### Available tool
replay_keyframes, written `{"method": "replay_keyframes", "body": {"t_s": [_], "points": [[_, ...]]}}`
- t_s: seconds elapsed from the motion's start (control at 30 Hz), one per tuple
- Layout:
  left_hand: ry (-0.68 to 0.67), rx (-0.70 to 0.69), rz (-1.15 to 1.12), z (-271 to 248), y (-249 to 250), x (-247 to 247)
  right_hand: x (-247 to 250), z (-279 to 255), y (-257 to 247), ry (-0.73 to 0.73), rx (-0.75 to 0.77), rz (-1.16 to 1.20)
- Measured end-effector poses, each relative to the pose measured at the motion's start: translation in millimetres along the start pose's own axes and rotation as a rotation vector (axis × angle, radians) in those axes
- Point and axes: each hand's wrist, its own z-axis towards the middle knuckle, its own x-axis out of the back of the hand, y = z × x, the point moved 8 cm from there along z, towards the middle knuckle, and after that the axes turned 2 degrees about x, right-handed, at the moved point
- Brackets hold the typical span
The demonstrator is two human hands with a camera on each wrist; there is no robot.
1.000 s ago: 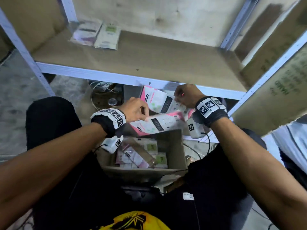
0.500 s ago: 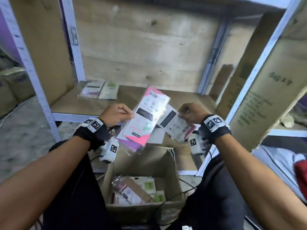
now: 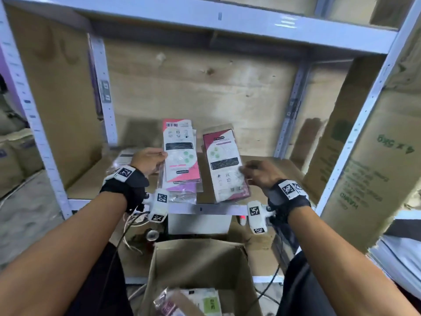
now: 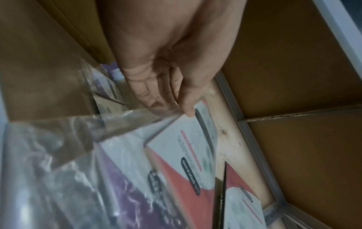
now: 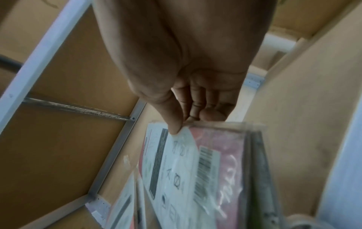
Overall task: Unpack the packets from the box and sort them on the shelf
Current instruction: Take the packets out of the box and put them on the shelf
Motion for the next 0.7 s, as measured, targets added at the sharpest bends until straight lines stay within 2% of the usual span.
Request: {"method": "replay_keyframes", "body": {"t_s": [0.13, 0.4, 0.53, 0.7], "points": [[0.112, -0.005, -0.060, 30.4, -1.0, 22.9, -30.7, 27.3, -1.3, -0.058, -0.011, 0.144], [0.251, 0.022, 0.009, 97.9, -15.2, 85.4, -109.0, 101.8, -7.1, -0.144, -0.062, 0.269], [0.243, 0.111, 0.047, 131.9, -30.7, 118.1, -158.8, 144.0, -6.1, -0.175, -0.129, 0.307], [0.254, 0.135, 0.109, 162.9, -35.6, 148.6, -212.6, 192.8, 1.7, -0.214, -0.223, 0.378]]}}
